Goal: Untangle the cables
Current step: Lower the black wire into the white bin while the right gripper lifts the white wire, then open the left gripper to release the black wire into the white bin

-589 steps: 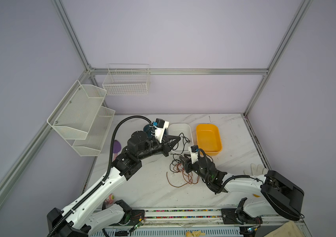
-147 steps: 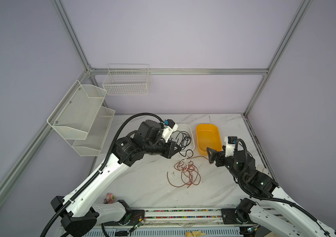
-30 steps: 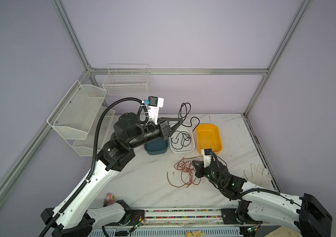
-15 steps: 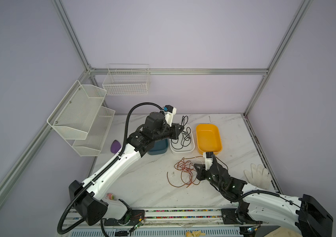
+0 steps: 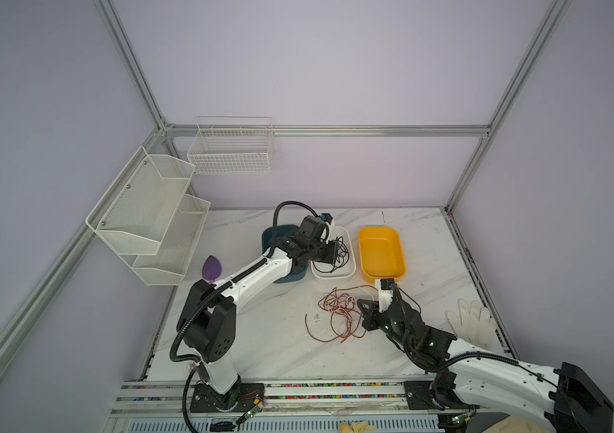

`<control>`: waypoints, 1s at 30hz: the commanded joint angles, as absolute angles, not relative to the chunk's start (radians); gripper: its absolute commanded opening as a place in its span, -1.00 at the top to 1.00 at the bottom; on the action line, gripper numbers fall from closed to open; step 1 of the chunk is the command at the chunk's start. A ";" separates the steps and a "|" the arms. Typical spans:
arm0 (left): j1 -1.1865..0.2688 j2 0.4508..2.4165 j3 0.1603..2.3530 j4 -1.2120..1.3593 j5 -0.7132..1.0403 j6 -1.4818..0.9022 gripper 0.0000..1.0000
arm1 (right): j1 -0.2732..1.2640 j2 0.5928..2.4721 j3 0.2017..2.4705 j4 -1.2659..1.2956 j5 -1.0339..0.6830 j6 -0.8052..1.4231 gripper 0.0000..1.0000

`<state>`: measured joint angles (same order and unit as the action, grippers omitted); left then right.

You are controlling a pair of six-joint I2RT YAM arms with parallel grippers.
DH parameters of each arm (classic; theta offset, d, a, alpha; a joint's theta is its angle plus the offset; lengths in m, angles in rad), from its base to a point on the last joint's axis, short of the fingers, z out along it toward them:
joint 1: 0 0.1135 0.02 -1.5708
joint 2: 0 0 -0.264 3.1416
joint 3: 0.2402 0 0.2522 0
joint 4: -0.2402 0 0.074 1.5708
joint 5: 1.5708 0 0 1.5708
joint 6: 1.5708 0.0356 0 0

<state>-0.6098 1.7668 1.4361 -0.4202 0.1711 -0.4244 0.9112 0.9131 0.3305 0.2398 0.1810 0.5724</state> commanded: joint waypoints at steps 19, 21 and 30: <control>-0.575 1.919 1.519 -0.450 0.208 -0.347 0.84 | 0.919 0.891 0.320 0.218 0.210 0.589 1.00; -0.572 1.916 1.520 -0.452 0.204 -0.344 0.76 | 0.917 0.894 0.321 0.216 0.209 0.589 1.00; -0.561 1.898 1.558 -0.485 0.196 -0.328 0.20 | 0.918 0.875 0.326 0.200 0.215 0.589 1.00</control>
